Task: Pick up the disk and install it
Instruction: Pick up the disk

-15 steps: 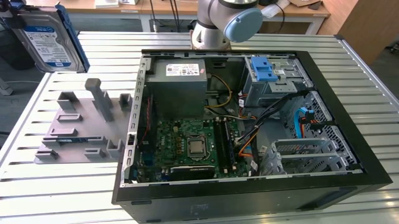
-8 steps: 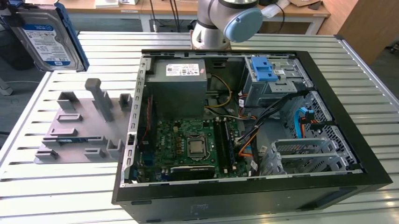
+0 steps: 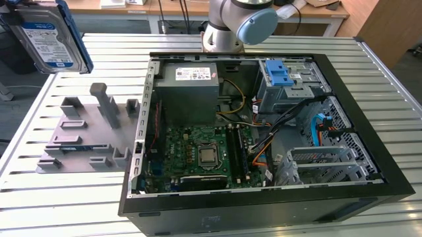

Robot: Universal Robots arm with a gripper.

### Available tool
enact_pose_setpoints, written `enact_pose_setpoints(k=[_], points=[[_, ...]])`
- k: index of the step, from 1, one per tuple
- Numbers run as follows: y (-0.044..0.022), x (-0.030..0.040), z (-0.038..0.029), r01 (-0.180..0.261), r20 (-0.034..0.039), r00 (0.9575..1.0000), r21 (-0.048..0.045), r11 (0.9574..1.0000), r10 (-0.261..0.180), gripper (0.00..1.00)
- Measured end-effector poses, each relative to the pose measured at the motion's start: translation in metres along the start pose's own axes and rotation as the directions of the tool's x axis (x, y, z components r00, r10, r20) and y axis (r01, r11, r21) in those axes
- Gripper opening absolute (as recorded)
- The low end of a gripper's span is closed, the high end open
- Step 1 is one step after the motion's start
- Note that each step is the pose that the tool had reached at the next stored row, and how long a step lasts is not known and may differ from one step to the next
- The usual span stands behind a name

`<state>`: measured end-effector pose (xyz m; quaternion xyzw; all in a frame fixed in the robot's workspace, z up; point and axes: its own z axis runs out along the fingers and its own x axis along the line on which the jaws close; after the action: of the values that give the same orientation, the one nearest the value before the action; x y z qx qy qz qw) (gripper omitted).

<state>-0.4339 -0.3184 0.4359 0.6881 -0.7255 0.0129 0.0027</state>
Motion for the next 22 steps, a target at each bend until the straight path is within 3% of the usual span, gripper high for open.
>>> enact_pose_setpoints(k=[22], points=[[-0.0003,0.0005,-0.0217,0.000,0.0000,1.0000,0.0000,1.0000,0.000,0.36]])
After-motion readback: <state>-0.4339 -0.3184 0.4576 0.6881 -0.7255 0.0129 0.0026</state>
